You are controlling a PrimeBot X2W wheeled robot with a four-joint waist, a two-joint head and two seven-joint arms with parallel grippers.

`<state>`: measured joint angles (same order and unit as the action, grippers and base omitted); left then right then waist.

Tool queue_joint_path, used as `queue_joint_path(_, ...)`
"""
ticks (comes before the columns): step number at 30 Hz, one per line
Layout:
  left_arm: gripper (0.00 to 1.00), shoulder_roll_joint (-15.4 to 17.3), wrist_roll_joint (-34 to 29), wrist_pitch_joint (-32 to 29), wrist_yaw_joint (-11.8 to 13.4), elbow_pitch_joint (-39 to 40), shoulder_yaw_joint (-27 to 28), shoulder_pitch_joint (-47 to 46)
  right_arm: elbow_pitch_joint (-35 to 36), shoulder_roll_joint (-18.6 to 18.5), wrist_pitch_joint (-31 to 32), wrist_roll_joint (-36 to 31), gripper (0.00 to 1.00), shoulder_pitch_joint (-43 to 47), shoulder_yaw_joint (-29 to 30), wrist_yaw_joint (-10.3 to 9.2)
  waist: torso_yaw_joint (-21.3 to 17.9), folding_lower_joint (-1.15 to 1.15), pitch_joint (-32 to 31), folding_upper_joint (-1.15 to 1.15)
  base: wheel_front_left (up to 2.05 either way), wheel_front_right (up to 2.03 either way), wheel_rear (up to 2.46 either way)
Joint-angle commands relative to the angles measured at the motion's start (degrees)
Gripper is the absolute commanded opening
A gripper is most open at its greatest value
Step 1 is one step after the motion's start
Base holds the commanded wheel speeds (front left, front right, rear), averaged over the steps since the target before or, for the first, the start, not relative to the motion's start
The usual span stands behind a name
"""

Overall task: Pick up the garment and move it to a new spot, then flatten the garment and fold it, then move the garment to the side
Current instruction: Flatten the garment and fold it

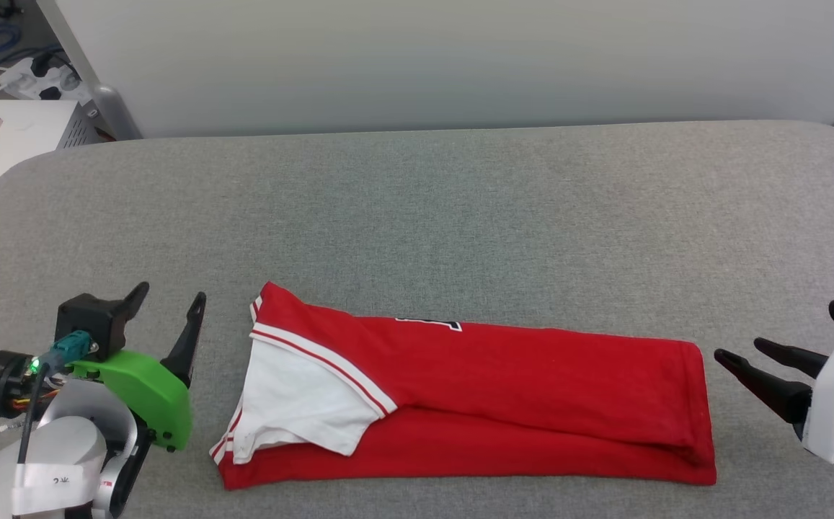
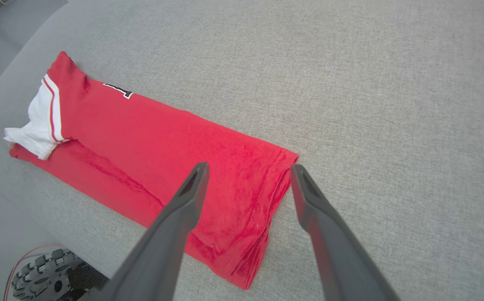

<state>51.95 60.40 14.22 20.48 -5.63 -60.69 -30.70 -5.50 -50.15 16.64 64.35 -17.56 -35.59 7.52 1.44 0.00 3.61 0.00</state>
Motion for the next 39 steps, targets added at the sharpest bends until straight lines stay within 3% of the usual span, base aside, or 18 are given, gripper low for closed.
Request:
queue_joint_path(1, 1.00, -0.57, -1.82, 0.56, 1.93, 0.79, 1.37, 1.55, -0.27, -0.22, 0.72, 0.99, 1.00, 1.32, 0.77, -0.03, 0.22, 0.00, 0.18, 0.00, 0.00, 0.00, 0.00)
queue_joint_path(5, 1.00, -3.75, -9.84, 0.74, 8.17, 5.08, 10.87, 5.78, -1.69, -0.77, 3.67, 3.46, 1.00, 3.52, 3.45, -0.03, 0.97, 0.00, 1.15, 0.00, 0.00, 0.00, 0.00)
queue_joint_path(7, 1.00, -5.23, -14.50, 0.75, 9.74, 6.64, 14.66, 8.52, -2.24, -0.66, 4.71, 4.15, 1.00, 4.19, 4.37, -0.03, 1.42, 0.00, 1.82, 0.00, 0.00, 0.00, 0.00)
queue_joint_path(12, 1.00, -9.15, -23.21, 0.76, 10.45, 9.51, 22.52, 14.24, -3.89, 0.28, 6.57, 5.53, 1.00, 5.24, 6.13, -0.03, 3.01, 0.00, 3.85, 0.00, 0.00, 0.00, 0.00)
queue_joint_path(20, 1.00, -16.98, -31.42, 0.77, 7.05, 9.09, 31.64, 20.73, -7.06, 3.09, 8.36, 5.81, 1.00, 4.73, 6.50, -0.03, 5.19, 0.00, 6.81, 0.00, 0.00, 0.00, 0.00)
queue_joint_path(31, 1.00, -28.36, -42.08, 0.77, -0.81, 10.23, 44.64, 26.44, -8.55, 8.05, 9.09, 6.24, 1.00, 2.46, 3.12, -0.03, 6.94, 0.00, 9.56, 0.00, 0.00, 0.00, 0.00)
queue_joint_path(33, 1.00, -32.54, -45.78, 0.77, -3.85, 10.34, 48.04, 28.34, -8.36, 9.26, 9.41, 6.24, 1.00, 1.48, 1.22, -0.03, 7.39, 0.00, 9.91, 0.00, 0.00, 0.00, 0.00)
queue_joint_path(37, 1.00, -36.21, -49.13, 0.77, -6.35, 9.92, 49.96, 29.61, -8.51, 9.23, 9.13, 5.31, 1.00, 0.78, -0.50, -0.03, 7.77, 0.00, 9.94, 0.00, 0.00, 0.00, 0.00)
queue_joint_path(39, 1.00, -37.51, -50.67, 0.77, -7.66, 9.68, 50.87, 29.85, -8.68, 8.84, 8.62, 4.60, 0.41, 0.51, -1.12, -0.03, 7.84, 0.00, 9.90, 0.00, 0.00, 0.00, 0.00)
